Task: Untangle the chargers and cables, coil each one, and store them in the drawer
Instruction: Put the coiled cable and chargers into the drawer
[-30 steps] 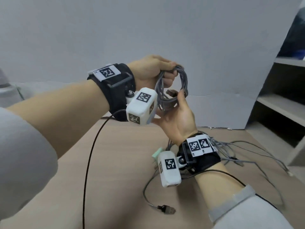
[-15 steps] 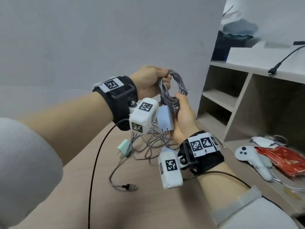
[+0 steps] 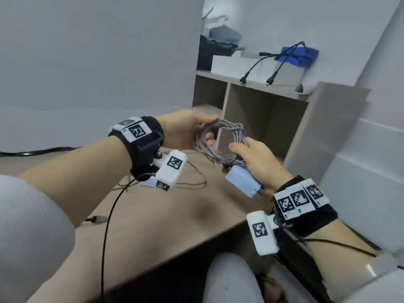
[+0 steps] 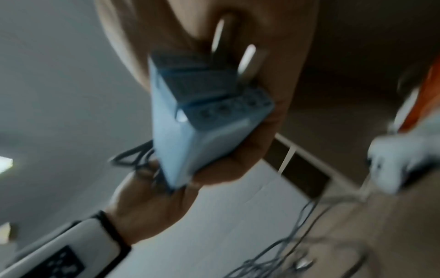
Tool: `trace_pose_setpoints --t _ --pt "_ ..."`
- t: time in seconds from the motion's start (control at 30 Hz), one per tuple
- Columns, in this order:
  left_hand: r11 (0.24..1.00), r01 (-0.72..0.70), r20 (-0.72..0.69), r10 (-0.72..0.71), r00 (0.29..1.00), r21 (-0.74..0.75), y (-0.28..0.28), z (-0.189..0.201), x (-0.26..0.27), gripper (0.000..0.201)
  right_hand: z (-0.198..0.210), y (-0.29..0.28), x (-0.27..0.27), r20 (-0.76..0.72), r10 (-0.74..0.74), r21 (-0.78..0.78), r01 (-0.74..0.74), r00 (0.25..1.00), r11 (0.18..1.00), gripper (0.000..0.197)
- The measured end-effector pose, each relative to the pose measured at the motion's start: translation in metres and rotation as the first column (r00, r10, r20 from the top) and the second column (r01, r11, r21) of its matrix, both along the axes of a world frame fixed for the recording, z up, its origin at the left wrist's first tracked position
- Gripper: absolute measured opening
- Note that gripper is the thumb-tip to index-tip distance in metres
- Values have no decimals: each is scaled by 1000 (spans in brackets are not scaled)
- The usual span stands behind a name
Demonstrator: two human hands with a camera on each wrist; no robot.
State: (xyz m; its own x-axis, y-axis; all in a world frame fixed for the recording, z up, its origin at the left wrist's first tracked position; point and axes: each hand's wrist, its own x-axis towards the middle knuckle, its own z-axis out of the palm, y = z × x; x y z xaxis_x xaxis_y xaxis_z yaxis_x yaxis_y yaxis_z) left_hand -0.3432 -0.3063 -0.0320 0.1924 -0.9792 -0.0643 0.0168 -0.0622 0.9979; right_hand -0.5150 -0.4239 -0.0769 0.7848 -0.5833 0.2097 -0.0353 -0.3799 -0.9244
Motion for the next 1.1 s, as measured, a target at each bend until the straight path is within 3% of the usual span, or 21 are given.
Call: trace_pose_setpoints --t 0.1,0.2,0.3,0.37,0.53,0.63,0.77,0.93,1.1 --pt "988 110 277 -137 951 108 -11 -15 -41 32 -6 -14 -50 -213 93 -234 -143 973 962 35" --pt "996 91 388 -93 917 23 -36 -34 -78 43 -13 -25 -88 -268 54 -319 -142 962 937 23" --pt "996 69 343 -46 938 -55 -66 -52 -110 42 -22 -40 -121 -250 -77 -397 -29 965 917 11" --pt "997 61 309 -42 950 -53 -86 -65 -127 44 -31 -50 -138 -270 -140 -448 4 953 894 13" --pt "981 134 114 -151 982 143 -131 -99 -148 46 -51 -81 -169 -389 -249 -559 -13 887 829 23" --pt "976 92 22 -99 995 199 -150 -110 -163 43 -62 -104 -178 -436 -247 -546 -36 865 837 23" --pt "968 -182 138 159 978 175 -170 -126 -172 27 -73 -137 -179 -497 -280 -524 -26 822 852 24" --pt "863 -103 23 106 994 494 -171 -161 -189 26 -105 -191 -176 -662 -348 -417 59 664 907 32" --pt "804 -109 -110 212 971 584 -184 -198 -196 33 -137 -224 -159 -713 -359 -319 178 602 931 39"
